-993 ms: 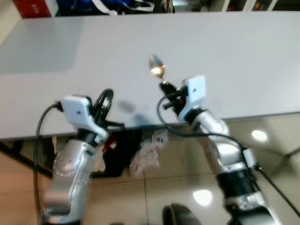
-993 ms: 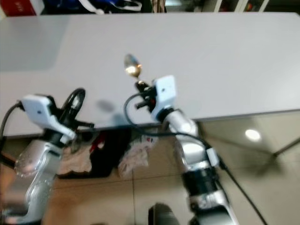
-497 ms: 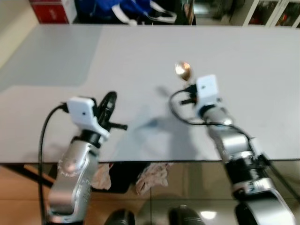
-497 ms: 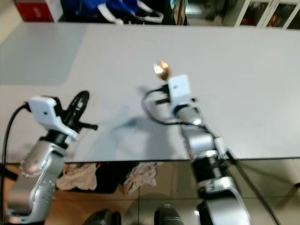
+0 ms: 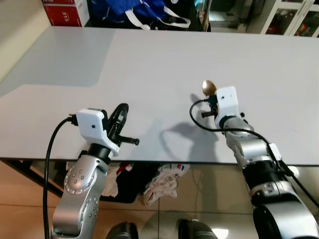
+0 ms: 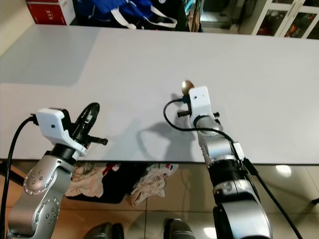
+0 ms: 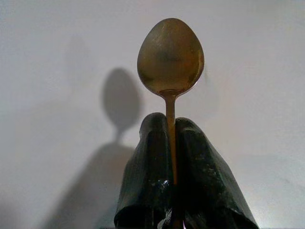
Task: Setting the table
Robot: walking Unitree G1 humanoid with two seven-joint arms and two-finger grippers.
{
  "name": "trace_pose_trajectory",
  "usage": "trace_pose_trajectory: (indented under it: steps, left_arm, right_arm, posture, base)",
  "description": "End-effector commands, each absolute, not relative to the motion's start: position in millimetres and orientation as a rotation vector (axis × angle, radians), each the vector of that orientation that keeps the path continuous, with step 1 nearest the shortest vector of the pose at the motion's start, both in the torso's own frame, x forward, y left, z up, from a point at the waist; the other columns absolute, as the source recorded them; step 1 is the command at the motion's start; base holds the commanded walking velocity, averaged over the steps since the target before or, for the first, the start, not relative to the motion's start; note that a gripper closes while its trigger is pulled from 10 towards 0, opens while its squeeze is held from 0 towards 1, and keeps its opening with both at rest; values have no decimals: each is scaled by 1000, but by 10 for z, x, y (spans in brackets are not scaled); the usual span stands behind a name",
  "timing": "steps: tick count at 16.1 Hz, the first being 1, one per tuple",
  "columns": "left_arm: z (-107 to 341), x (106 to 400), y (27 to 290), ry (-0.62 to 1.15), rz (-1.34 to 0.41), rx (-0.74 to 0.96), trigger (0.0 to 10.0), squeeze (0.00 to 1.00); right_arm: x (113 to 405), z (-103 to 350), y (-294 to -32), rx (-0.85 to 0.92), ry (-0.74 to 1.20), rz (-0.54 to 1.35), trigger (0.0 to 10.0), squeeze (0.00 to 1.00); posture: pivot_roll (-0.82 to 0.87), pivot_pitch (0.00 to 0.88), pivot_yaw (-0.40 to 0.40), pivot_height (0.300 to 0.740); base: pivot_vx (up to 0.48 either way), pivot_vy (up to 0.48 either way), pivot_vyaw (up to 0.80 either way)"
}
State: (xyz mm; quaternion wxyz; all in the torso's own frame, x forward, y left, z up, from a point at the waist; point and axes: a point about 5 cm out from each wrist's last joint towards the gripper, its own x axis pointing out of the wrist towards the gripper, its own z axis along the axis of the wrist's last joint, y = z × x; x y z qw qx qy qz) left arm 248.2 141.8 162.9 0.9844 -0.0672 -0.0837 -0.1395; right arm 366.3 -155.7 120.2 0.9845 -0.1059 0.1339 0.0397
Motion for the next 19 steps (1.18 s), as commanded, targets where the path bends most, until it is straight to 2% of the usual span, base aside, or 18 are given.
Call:
trace_pose_trajectory:
  steps: [1,2,3,4,5,11,14,15,16,19]
  left_arm:
    - [1650,2446,1395,-166,-282,-132,10000,0]
    - [1644,2424,1397,-163,-280,-132,10000,0]
    - [1631,2398,1405,-154,-275,-132,10000,0]
    - [1628,2375,1412,-148,-270,-133,10000,0]
    - [1627,2356,1415,-144,-268,-133,10000,0]
    - [1637,2188,1403,-107,-262,-136,10000,0]
    - [1610,2145,1431,-84,-246,-132,10000,0]
    - [1610,2156,1444,-82,-234,-126,10000,0]
    - [1616,2167,1451,-82,-230,-124,10000,0]
    - [1615,2230,1468,-70,-219,-130,10000,0]
  right_arm:
    - [3716,1262,-1602,-237,254,47,10000,431]
    - [3728,1250,-1599,-235,262,40,10000,424]
    - [3751,1245,-1582,-229,260,40,10000,569]
    - [3770,1244,-1559,-213,247,46,10000,898]
    - [3778,1237,-1539,-194,237,53,10000,1000]
    - [3809,1247,-1477,-138,182,88,10000,1000]
    - [3822,1448,-1462,-39,59,145,10000,1000]
    - [3808,1667,-1531,-18,-57,136,10000,600]
    - [3782,1822,-1587,14,-129,125,10000,0]
    - [3625,2114,-1653,149,-263,164,10000,0]
  posture:
    - [-105,159,-2,740]
    - [-102,163,-1,740]
    - [-95,171,-3,740]
    - [-92,181,-2,740]
    - [-90,189,-1,740]
    - [-66,268,8,740]
    - [-63,278,3,740]
    - [-63,272,3,740]
    - [-68,268,3,740]
    - [-83,248,9,740]
  base:
    - [0,0,0]
    - [0,0,0]
    - [0,0,0]
    - [0,0,0]
    - [0,0,0]
    - [0,0,0]
    - [0,0,0]
    - [0,0,0]
    - [0,0,0]
    - [0,0,0]
